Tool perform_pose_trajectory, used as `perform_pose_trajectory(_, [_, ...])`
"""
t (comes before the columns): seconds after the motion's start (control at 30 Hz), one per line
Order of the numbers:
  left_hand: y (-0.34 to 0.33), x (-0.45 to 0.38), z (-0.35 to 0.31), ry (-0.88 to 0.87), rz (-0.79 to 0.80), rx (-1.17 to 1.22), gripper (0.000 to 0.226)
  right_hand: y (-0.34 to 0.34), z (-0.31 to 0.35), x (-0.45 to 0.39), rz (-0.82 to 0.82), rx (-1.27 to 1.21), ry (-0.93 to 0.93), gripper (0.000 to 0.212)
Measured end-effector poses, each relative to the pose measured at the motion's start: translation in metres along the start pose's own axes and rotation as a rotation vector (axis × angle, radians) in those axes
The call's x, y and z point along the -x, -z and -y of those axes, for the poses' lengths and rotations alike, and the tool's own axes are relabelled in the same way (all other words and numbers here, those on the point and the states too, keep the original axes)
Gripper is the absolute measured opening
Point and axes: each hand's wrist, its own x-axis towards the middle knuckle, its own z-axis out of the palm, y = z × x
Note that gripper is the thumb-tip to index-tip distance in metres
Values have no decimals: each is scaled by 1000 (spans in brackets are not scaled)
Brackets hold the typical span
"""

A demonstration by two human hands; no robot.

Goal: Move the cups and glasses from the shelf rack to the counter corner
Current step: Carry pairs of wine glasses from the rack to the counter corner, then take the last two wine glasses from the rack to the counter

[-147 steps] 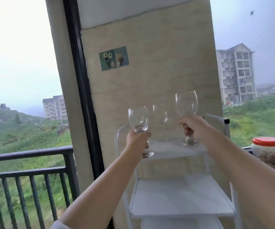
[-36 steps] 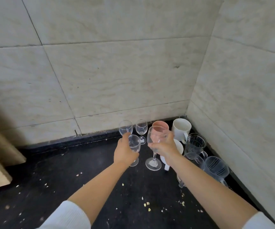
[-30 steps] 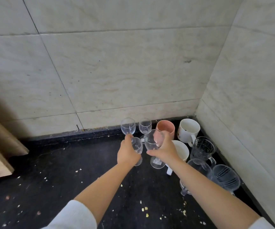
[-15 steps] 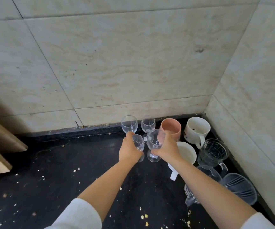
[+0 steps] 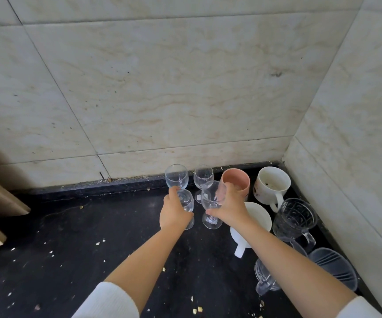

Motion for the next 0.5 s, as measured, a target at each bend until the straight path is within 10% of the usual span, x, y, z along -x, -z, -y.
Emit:
perform_pose_trajectory(0.3, [13,13,-9,-22,117,-113,91,13,12,11,58,101,6,95])
perform_pose_trajectory(0.5, [58,41,-13,-219,17,-468,36,33,58,19,-13,359,158,49])
